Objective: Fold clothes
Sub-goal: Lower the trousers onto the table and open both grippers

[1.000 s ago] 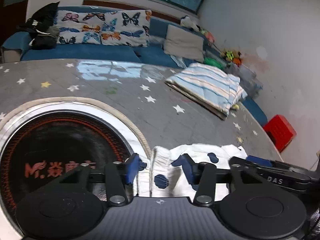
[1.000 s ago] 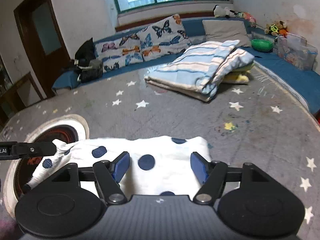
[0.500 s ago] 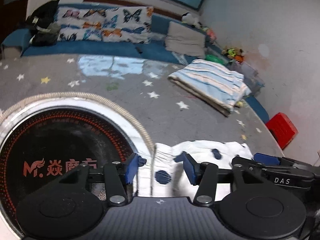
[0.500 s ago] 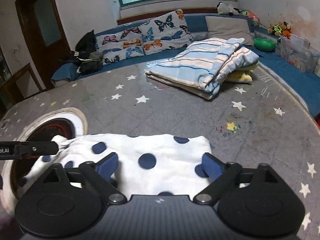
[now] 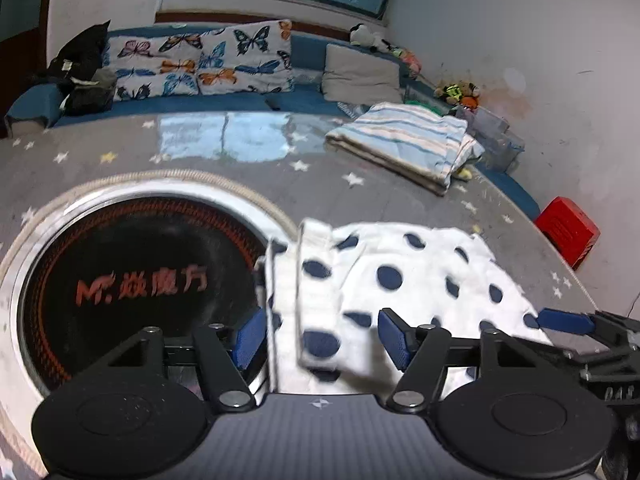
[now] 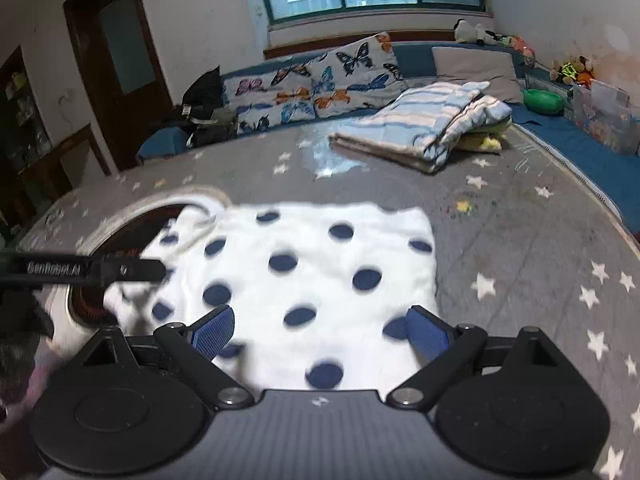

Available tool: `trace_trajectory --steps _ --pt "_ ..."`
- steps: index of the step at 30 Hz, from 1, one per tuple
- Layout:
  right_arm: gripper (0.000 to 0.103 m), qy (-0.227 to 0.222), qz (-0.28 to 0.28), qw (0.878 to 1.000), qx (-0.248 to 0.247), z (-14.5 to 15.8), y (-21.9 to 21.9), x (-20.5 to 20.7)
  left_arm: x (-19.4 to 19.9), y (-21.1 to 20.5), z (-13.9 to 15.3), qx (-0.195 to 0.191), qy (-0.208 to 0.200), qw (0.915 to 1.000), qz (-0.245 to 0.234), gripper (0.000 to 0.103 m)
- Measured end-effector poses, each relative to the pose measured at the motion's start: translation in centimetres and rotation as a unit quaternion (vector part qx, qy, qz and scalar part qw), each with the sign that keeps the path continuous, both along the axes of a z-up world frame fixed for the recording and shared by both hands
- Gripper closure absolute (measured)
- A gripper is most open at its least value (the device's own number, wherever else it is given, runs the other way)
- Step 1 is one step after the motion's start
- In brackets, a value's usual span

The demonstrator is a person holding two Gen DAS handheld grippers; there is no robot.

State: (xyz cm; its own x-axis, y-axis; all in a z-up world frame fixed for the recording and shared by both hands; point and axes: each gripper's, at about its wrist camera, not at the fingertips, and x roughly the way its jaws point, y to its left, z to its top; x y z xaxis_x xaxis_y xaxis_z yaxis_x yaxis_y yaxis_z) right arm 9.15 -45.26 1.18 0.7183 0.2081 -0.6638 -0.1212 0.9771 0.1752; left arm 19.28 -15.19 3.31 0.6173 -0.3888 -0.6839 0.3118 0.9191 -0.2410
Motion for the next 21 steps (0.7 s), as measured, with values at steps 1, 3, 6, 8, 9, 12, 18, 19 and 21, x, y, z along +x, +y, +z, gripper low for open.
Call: trace_trajectory --steps 1,3,6,8,9,12,18,19,21 --pt "0.009 0.003 0.002 1.000 -0.004 -0.3 0.2 -0.3 -0.1 0.1 -0.3 0.004 0.002 1.0000 0.006 0.036" --pt "0.009 0.009 0.003 1.000 -0.016 -1.0 0.4 -0.6 -0.2 0.4 -0.6 0.003 0.007 0.9999 0.013 0.035" --pt "0.008 0.006 0.001 0.999 -0.031 -1.2 0.6 -1.2 -0.7 0.9 -0.6 0.001 0.009 0.9998 0.019 0.034" --pt "0.008 -0.001 0.002 0.999 -0.033 -0.9 0.6 -1.8 -1.3 1.2 -0.2 0.002 0.002 0.9999 0.017 0.031" --pt "0.006 -0.004 0.003 0.999 -0.034 -0.8 0.6 -2.0 -1.4 1.3 -0.3 0.004 0.002 0.9998 0.017 0.030" --pt "0.000 -0.006 0.005 0.999 -0.035 -0.8 0.7 -2.3 -1.8 1.5 -0.5 0.008 0.003 0.9998 0.019 0.027" --pt "0.000 0.004 0.005 0.999 -0.045 -1.8 1.0 -2.5 -2.5 1.9 -0.8 0.003 0.011 0.9996 0.028 0.027" --pt "0.000 0.000 0.005 0.999 -0.044 -1.6 1.0 -2.8 -2.8 2.0 -0.6 0.002 0.009 0.9996 0.026 0.026" --pt "0.000 -0.004 0.003 0.999 -0.039 -1.4 0.9 -3.2 -3.3 2.1 -0.3 0.003 0.003 0.9997 0.024 0.022"
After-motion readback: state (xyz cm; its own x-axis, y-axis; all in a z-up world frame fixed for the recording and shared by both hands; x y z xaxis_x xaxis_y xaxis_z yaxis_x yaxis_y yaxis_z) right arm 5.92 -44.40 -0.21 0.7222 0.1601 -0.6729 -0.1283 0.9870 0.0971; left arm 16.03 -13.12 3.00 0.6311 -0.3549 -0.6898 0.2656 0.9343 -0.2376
